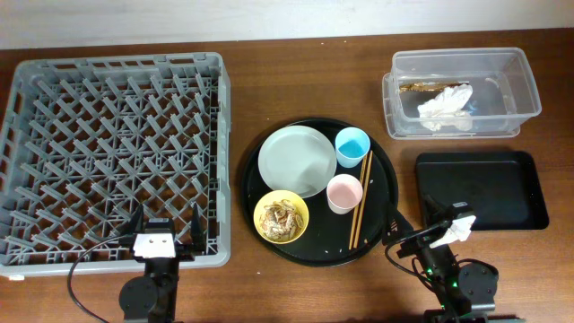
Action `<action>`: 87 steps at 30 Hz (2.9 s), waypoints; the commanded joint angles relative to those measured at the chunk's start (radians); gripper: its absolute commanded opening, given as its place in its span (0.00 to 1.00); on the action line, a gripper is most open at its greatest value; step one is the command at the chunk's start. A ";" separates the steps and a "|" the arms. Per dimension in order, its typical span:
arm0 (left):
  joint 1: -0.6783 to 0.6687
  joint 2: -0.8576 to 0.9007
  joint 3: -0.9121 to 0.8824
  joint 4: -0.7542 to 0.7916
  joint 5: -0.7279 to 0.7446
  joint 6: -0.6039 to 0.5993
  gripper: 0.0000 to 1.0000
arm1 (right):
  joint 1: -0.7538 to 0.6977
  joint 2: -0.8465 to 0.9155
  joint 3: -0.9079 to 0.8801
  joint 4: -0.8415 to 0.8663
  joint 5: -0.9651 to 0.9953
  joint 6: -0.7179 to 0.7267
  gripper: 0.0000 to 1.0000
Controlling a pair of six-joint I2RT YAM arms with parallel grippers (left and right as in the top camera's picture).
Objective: Sort waste into correct bins and load items into the dishwasher rack
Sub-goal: 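Raise the left gripper from rest toward the black tray, then lower the left gripper onto the pink cup and grasp it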
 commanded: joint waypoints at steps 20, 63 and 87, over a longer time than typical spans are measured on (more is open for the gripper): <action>-0.005 0.000 -0.002 0.109 0.442 0.015 0.99 | -0.008 0.002 -0.005 -0.005 -0.023 0.004 0.99; -0.605 1.371 1.361 -0.801 0.449 0.091 0.94 | -0.008 0.002 -0.005 -0.005 -0.023 0.004 0.99; -0.863 1.824 1.361 -0.525 0.206 0.189 0.44 | -0.008 0.002 -0.005 -0.005 -0.023 0.004 0.99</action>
